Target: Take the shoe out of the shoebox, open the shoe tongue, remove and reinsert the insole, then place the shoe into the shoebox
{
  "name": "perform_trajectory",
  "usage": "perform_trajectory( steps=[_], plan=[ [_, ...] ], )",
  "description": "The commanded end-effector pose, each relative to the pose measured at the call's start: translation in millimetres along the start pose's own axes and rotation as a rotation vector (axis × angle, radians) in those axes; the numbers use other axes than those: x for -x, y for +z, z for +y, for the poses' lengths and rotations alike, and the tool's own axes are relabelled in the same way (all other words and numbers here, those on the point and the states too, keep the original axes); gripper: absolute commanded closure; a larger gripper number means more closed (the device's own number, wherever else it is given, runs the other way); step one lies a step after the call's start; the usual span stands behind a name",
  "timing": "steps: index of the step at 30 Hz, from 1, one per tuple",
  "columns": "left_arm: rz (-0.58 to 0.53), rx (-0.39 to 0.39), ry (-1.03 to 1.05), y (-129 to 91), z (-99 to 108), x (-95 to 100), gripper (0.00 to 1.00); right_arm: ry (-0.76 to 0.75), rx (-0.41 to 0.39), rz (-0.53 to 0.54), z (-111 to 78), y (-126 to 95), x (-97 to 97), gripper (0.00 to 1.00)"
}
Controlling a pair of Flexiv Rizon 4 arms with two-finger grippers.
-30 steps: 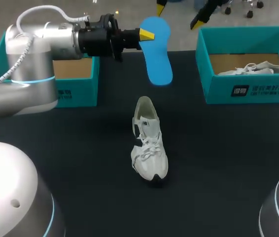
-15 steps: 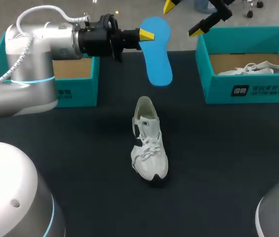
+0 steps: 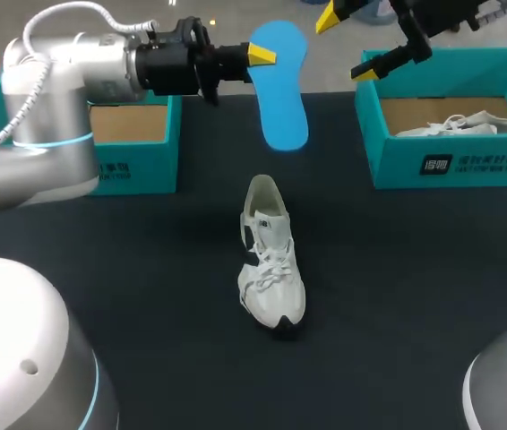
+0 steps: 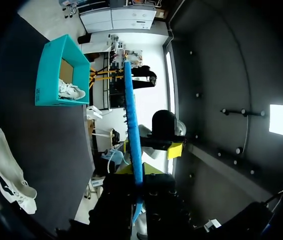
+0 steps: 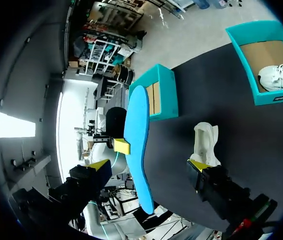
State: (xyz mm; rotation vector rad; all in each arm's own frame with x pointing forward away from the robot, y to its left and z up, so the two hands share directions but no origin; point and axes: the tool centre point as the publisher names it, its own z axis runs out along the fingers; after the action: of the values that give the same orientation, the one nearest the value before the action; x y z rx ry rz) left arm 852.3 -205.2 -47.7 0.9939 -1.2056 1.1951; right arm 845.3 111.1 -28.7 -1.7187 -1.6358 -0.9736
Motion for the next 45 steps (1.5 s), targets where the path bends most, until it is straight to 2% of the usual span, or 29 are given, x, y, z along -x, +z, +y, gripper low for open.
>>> perform_trajectory(
  steps=[1, 5, 8, 12, 23, 27, 32, 37, 40, 45],
  plan=[
    [0.003, 0.000, -0.003, -1.3, -0.2, 1.1, 1.00, -0.017, 0.054, 0.293, -5.9, 1.3, 12.0, 0.00],
    [0.004, 0.003, -0.005, -1.3, -0.4, 1.2, 1.00, -0.048, 0.089, 0.344, -1.1, 0.0, 12.3, 0.00],
    [0.005, 0.005, -0.006, -1.5, -1.0, 0.6, 1.00, -0.051, 0.084, 0.370, 1.8, 0.6, 12.3, 0.00],
    [0.008, 0.009, -0.004, -3.2, -0.5, -1.9, 1.00, -0.041, 0.049, 0.466, 3.9, 1.2, 11.0, 0.00],
    [0.009, 0.011, -0.001, -9.3, 2.5, -5.4, 1.00, -0.091, 0.009, 0.456, 8.5, 3.5, 7.7, 0.00],
    [-0.023, 0.025, 0.018, -9.9, 3.8, -6.3, 1.00, -0.100, 0.040, 0.442, 9.0, 3.2, 7.4, 0.00],
    [-0.105, 0.003, 0.251, -14.5, 1.4, -2.3, 1.00, -0.100, 0.040, 0.442, 9.0, 3.2, 7.4, 0.00],
    [-0.093, 0.074, 0.497, -21.9, 1.9, -4.7, 1.00, -0.100, 0.040, 0.442, 9.0, 3.2, 7.4, 0.00],
    [-0.153, 0.022, 0.635, -22.1, 0.8, -7.5, 1.00, -0.100, 0.040, 0.442, 9.0, 3.2, 7.4, 0.00],
    [-0.153, 0.022, 0.635, -22.1, 0.8, -7.5, 1.00, -0.100, 0.040, 0.442, 9.0, 3.2, 7.4, 0.00]
  ],
)
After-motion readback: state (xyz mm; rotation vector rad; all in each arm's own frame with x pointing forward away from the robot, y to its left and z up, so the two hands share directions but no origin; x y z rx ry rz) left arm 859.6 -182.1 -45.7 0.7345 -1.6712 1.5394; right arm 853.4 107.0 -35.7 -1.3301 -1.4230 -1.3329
